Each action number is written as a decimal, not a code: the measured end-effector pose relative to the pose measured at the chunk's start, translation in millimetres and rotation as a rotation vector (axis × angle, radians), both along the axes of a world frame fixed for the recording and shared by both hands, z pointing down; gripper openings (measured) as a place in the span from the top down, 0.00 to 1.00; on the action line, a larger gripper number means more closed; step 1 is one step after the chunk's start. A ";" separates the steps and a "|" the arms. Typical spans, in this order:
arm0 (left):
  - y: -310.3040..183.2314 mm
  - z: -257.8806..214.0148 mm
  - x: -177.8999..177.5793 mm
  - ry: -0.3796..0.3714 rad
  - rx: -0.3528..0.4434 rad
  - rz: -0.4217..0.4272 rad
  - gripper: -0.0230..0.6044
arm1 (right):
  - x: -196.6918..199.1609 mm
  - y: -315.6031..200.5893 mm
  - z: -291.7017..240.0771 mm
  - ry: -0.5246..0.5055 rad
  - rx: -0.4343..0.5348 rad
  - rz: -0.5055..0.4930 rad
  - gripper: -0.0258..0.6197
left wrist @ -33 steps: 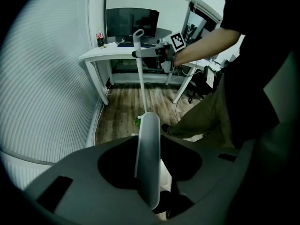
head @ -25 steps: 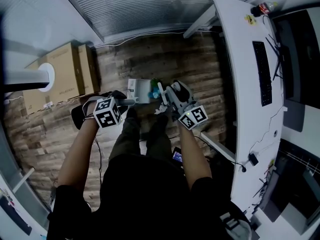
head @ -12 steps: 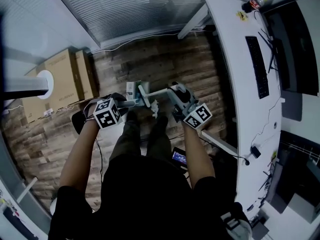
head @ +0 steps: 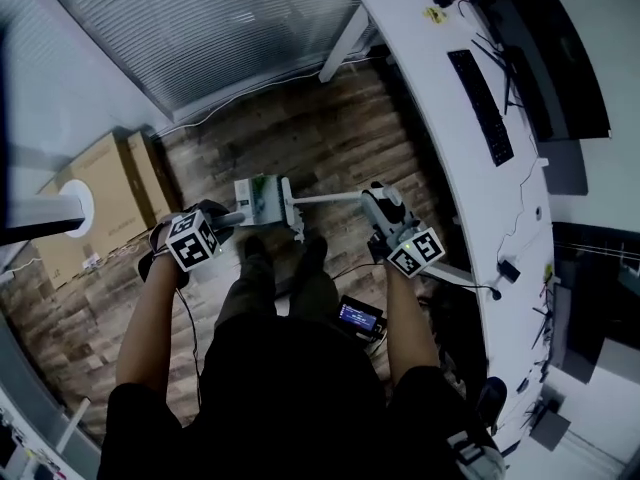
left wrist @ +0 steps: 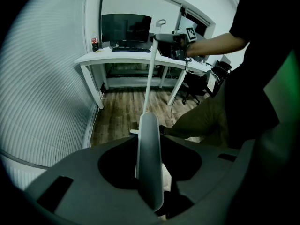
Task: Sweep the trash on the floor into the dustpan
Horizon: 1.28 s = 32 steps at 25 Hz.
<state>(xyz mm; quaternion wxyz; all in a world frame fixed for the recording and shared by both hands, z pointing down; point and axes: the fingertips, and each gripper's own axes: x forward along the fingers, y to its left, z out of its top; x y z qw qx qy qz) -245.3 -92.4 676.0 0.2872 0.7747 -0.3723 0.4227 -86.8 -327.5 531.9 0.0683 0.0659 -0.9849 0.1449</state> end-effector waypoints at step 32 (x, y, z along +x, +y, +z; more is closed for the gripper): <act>45.7 -0.6 25.3 -0.053 -0.013 0.134 0.77 | 155.2 32.7 87.6 0.236 0.117 0.497 0.78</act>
